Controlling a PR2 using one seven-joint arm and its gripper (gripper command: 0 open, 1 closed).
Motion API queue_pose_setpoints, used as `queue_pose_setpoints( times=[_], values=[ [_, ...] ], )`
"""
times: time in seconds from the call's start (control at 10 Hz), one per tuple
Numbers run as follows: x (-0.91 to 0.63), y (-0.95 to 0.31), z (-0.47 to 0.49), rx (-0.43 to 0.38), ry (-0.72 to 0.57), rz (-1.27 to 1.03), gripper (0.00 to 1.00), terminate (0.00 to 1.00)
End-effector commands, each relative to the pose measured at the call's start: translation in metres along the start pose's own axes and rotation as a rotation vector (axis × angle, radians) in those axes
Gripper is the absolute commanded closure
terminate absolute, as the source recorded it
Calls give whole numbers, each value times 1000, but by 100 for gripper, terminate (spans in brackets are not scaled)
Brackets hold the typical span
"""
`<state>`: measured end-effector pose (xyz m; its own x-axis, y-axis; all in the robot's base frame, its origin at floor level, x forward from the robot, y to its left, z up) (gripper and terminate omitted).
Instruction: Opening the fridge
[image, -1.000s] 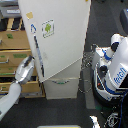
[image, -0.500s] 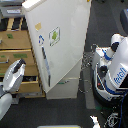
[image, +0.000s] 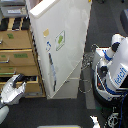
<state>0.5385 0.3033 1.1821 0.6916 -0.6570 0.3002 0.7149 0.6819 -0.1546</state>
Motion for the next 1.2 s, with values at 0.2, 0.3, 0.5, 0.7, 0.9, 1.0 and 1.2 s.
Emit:
queue_pose_setpoints(
  times=[0.2,0.3,0.5,0.7,0.9,1.0,1.2],
  values=[
    [270,63,-285,-5,245,171,0,0],
    [307,9,-257,44,244,140,0,0],
    [367,-239,-121,145,218,-57,0,0],
    [341,-405,-21,115,161,-281,0,0],
    [314,-520,24,117,146,-445,0,0],
    [303,-587,34,126,139,-541,0,0],
    [280,-665,59,86,101,-668,0,0]
  ],
)
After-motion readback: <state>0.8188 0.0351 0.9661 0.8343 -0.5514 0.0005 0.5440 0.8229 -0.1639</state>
